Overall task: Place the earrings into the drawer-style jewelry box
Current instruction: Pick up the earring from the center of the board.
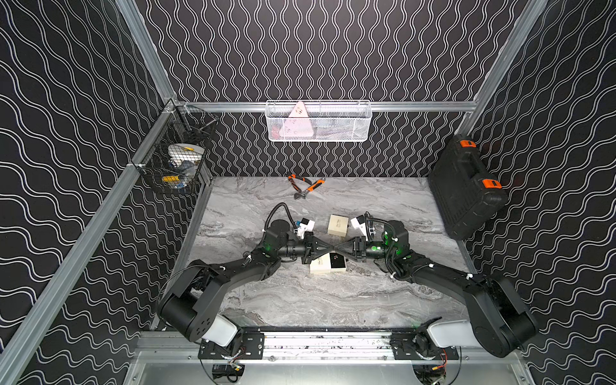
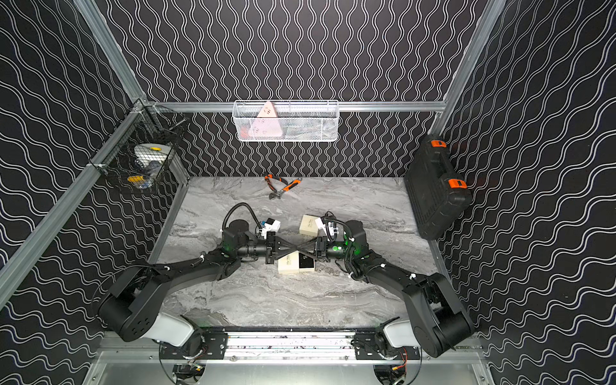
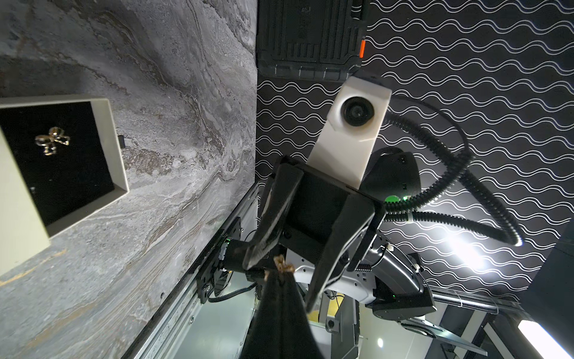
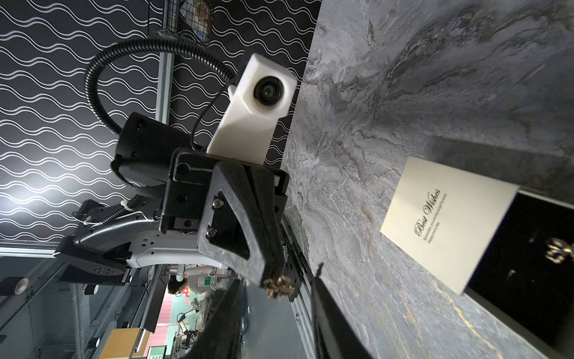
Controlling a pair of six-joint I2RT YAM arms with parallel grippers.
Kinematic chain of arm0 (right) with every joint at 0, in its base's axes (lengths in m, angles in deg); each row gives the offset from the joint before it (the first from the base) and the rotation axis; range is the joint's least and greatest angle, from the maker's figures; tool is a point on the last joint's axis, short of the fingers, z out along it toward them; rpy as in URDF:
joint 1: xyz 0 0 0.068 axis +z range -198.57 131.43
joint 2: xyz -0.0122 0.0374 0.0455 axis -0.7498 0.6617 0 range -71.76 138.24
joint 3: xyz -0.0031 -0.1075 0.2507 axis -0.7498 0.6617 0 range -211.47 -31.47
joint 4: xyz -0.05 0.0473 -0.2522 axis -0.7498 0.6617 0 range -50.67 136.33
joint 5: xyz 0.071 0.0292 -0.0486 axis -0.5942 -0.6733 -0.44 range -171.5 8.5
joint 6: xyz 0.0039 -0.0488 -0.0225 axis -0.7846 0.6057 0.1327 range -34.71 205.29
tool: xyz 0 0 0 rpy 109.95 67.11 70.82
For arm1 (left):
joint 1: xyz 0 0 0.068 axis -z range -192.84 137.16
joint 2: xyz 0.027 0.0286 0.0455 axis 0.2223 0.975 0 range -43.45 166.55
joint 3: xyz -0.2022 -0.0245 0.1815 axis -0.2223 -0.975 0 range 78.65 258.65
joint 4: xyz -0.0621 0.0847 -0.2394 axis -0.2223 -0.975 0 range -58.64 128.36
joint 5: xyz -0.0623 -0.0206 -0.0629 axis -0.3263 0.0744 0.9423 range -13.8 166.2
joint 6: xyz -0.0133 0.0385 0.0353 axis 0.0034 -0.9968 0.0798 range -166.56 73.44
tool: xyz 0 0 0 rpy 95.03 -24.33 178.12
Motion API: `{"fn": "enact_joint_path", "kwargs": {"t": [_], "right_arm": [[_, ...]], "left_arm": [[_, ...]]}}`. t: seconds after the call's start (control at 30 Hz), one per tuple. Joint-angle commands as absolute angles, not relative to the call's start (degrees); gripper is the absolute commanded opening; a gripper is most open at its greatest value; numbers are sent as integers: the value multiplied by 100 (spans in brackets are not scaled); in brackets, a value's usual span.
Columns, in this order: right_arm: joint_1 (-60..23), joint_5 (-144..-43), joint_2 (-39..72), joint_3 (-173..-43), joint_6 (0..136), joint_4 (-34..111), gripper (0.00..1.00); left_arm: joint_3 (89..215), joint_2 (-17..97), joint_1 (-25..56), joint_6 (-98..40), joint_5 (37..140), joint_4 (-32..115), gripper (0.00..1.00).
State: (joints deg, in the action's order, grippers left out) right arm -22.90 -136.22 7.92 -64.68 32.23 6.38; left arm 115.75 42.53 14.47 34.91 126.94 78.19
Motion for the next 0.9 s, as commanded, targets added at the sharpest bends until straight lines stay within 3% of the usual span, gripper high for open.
{"fn": "enact_joint_path", "kwargs": {"t": [0.0, 0.87], "right_arm": [[-2282, -13669, 811, -6452, 3124, 266, 36], [-2096, -13621, 780, -6442, 3142, 327, 29]], "left_arm": [[11574, 4216, 1438, 3569, 12735, 8052, 0], [11503, 4207, 1396, 3578, 12748, 8114, 0]]}}
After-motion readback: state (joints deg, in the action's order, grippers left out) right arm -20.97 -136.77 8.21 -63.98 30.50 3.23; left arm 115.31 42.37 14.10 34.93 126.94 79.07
